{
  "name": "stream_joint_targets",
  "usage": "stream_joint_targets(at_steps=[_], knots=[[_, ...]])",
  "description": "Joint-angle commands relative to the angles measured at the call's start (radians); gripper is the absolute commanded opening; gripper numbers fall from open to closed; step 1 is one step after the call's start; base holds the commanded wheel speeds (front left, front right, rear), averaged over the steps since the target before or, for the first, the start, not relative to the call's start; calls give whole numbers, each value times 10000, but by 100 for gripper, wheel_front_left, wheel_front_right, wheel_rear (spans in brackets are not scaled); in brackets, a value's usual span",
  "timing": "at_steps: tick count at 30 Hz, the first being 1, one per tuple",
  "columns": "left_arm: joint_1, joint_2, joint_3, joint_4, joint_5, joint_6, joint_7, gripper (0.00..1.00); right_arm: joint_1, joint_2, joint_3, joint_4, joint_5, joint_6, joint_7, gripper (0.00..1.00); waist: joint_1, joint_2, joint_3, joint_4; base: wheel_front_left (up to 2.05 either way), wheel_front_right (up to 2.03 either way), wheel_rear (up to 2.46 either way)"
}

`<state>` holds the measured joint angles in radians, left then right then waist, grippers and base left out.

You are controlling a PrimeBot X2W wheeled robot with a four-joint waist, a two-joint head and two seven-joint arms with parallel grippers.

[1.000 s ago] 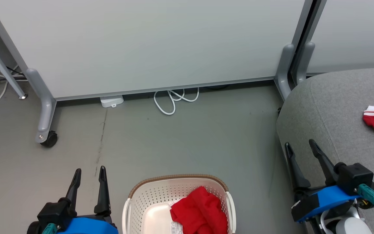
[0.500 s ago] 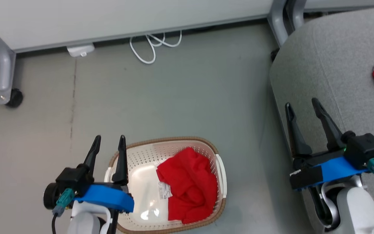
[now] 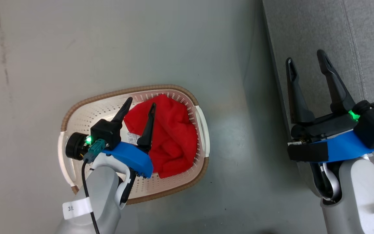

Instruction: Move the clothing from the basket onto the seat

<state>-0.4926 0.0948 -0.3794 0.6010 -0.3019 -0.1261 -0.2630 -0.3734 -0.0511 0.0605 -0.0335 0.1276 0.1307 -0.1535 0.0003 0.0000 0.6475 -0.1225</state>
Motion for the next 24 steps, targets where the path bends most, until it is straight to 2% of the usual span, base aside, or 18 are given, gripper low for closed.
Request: stream_joint_targets(at_steps=[1,15,20,24], knots=[[-223,115,-30,49,-58,-70,-28,100,-252,10,23,-93,-29,1,-44,100,-3,0,781,-525,0,0,0],[-2157,439,-1366,2640,-769,-46,-27,100,-533,13,380,-394,409,1,-420,100,-3,0,2367,-1380,0,0,0],[-2541,483,-1394,3353,-925,-46,-26,100,-632,12,512,-389,516,1,-502,100,-3,0,2656,-1527,0,0,0],[-2894,407,-1266,4233,-1035,227,38,100,-746,12,606,-347,606,1,-599,100,-3,0,2870,-1642,0,0,0]])
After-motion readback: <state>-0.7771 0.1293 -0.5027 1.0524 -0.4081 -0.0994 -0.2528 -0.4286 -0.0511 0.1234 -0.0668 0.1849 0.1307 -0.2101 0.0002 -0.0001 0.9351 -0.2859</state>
